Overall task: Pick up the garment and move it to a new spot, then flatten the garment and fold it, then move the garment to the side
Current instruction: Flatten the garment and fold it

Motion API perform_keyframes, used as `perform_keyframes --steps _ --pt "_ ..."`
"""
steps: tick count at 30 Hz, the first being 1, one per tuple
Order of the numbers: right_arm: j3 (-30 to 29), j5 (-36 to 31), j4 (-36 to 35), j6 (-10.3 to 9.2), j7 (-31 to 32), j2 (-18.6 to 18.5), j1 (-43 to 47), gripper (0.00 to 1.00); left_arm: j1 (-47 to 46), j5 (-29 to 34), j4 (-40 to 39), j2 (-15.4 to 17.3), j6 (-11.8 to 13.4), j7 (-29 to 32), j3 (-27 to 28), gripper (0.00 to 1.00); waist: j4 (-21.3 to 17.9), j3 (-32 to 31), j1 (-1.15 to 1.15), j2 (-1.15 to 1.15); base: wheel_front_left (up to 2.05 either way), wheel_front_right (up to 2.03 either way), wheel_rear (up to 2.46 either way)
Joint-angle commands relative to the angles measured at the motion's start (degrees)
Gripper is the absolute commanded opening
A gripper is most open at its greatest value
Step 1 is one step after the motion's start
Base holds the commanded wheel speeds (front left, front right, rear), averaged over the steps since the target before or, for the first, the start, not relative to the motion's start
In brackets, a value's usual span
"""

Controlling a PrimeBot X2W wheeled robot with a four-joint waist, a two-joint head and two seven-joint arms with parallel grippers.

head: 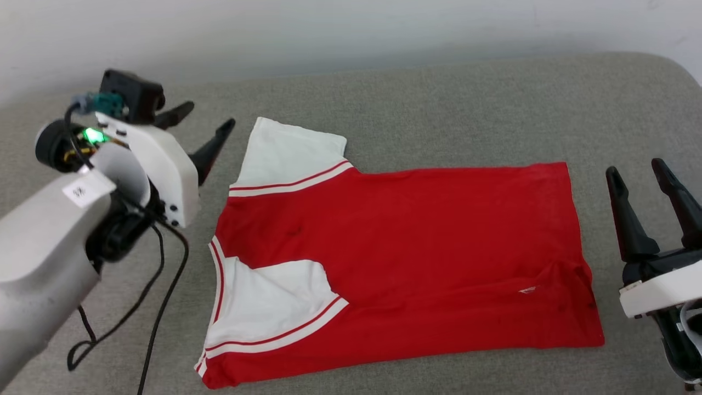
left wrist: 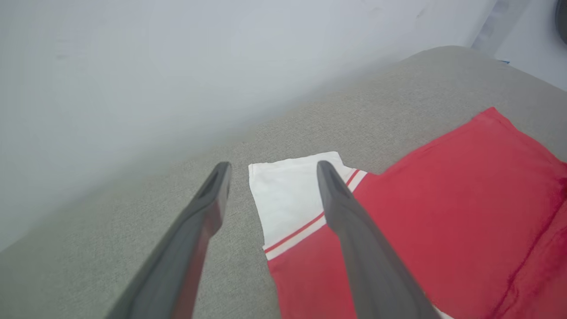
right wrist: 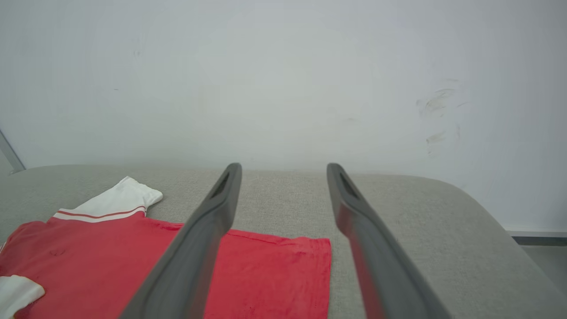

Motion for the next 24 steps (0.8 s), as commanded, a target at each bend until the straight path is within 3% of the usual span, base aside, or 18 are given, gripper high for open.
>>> perform_keyframes --steps 1,8,13,20,24 --pt "-0.09 -0.63 -0.83 -0.05 0.30 0.58 0.41 1.00 -1.41 -0.21 0.79 -0.17 -0.54 1.02 0.14 1.00 -1.80 2.46 0.00 0.00 0.00 0.00 0.00" --pt "0.74 -3.08 -5.59 -0.05 1.97 3.06 -1.75 1.00 -12.49 -3.58 9.25 -1.60 -4.81 15.34 0.01 1.00 -5.35 9.12 0.00 0.00 0.00 0.00 0.00" --pt "1.71 -3.94 -6.54 -0.05 2.21 3.74 -3.12 1.00 -19.60 -5.30 13.92 -2.57 -6.31 26.33 -0.89 1.00 -7.18 13.17 0.00 0.00 0.00 0.00 0.00" --pt "3.02 -3.85 -6.90 -0.05 1.93 3.48 -5.87 1.00 -26.71 -5.61 18.54 -3.30 -6.69 37.85 -2.48 1.00 -9.35 18.36 0.00 0.00 0.00 0.00 0.00" --pt "4.04 -3.79 -6.66 -0.05 1.71 3.47 -7.61 1.00 -29.03 -4.72 20.59 -3.96 -6.49 40.00 -3.16 1.00 -10.35 20.90 0.00 0.00 0.00 0.00 0.00"
